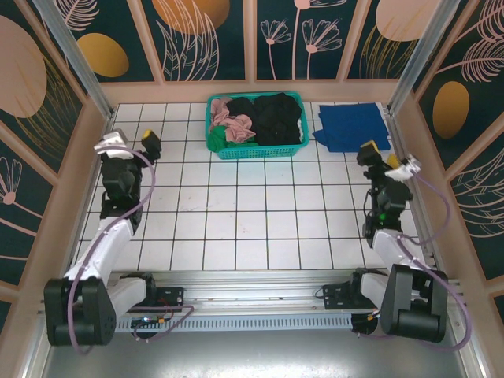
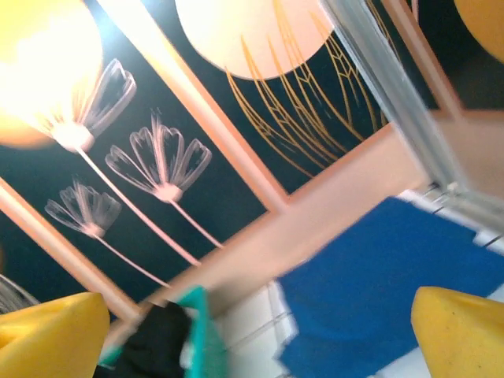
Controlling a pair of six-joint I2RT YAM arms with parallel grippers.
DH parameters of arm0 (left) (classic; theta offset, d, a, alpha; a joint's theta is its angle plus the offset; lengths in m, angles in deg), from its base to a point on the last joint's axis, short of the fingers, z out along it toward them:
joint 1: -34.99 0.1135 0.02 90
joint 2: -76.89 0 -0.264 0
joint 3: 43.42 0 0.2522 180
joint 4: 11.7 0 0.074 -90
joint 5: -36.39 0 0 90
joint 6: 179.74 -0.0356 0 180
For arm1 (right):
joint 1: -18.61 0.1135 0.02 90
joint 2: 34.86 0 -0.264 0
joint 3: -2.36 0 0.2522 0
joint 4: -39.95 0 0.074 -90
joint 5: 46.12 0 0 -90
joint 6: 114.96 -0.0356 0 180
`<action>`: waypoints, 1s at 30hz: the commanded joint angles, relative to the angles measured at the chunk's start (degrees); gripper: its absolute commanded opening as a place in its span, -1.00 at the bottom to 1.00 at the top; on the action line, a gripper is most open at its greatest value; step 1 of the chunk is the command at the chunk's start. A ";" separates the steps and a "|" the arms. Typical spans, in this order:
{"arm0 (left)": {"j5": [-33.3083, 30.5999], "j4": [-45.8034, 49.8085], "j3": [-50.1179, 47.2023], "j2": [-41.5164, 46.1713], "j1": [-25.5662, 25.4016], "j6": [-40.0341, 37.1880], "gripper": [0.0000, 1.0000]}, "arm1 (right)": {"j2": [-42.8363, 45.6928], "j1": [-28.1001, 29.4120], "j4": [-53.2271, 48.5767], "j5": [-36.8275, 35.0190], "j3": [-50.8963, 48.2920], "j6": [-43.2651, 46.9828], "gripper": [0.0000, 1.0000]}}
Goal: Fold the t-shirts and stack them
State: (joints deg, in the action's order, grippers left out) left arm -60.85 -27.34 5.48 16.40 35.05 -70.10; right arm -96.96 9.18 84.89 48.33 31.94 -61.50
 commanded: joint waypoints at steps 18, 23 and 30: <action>14.79 23.71 2.88 -1.24 -8.10 -3.01 0.98 | -43.46 32.77 -39.78 -4.59 47.03 -13.37 0.55; 18.53 24.52 6.83 -4.30 -10.90 -8.94 0.98 | -49.16 32.72 -43.04 -6.68 53.16 -14.12 0.12; 13.63 31.31 25.35 -22.42 -23.42 -20.29 0.97 | -44.00 32.34 -45.08 -6.34 49.77 -12.69 0.14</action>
State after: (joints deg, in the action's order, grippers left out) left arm -45.12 -0.18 23.91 0.27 16.27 -82.56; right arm -145.53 41.85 42.64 43.21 83.63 -75.07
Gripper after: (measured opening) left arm 0.986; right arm 0.560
